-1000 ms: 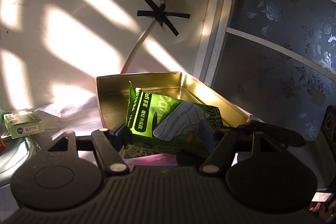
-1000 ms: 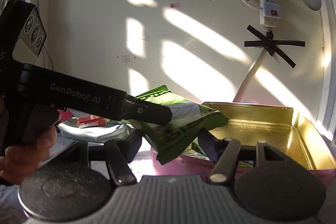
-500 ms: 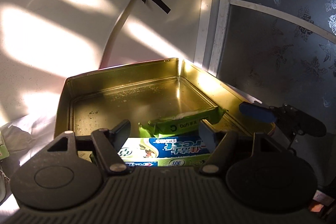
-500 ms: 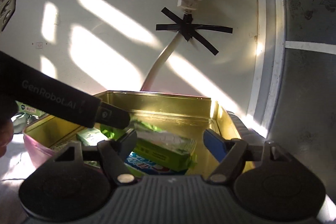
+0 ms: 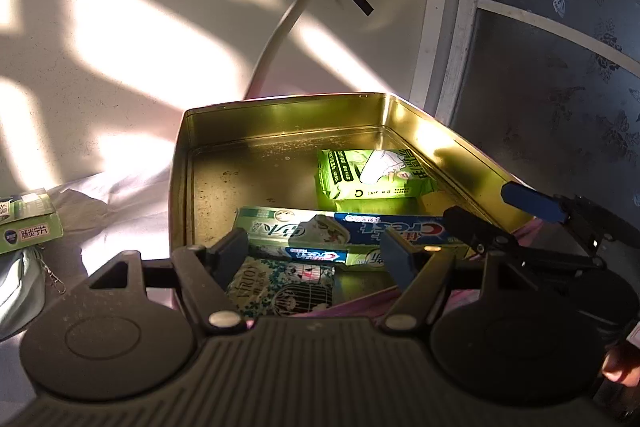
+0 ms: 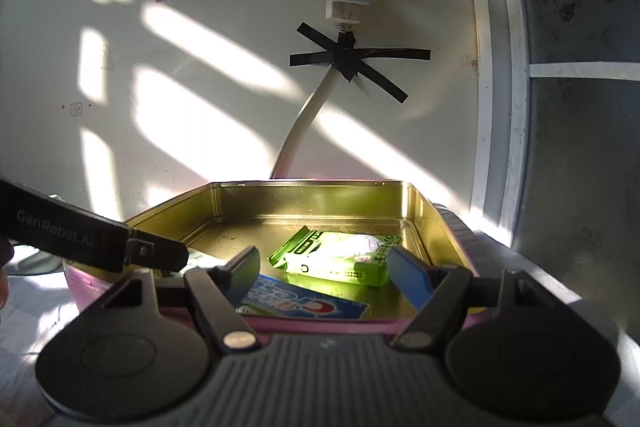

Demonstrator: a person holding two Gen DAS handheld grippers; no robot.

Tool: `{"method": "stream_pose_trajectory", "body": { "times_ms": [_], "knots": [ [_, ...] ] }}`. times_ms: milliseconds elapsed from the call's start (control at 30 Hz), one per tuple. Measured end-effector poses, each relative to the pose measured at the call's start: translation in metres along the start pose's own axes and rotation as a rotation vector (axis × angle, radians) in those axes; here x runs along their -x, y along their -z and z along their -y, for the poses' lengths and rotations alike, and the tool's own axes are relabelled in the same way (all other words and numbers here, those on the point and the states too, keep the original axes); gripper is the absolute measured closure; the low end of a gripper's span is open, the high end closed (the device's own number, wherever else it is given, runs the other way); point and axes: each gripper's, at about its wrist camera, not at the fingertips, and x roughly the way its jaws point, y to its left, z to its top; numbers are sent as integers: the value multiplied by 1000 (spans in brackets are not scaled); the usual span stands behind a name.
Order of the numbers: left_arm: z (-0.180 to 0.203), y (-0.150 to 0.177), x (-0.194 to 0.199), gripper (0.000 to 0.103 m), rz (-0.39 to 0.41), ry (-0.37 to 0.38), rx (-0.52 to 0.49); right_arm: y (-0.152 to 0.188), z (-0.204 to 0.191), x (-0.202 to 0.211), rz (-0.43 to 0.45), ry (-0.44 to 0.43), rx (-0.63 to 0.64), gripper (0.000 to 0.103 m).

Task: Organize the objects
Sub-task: 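Withdraw both grippers from the tin and move the right gripper toward the red box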

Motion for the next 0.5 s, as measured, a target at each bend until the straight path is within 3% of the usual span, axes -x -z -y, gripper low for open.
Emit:
{"method": "stream_pose_trajectory", "body": {
  "times_ms": [300, 500],
  "knots": [
    [-24, 31, 41, 24, 35, -58, 3, 8, -17, 30, 7, -56, -102, 30],
    [-57, 59, 51, 24, -11, -130, 38, 16, -44, 34, -57, -129, -87, 29]
  ]
}}
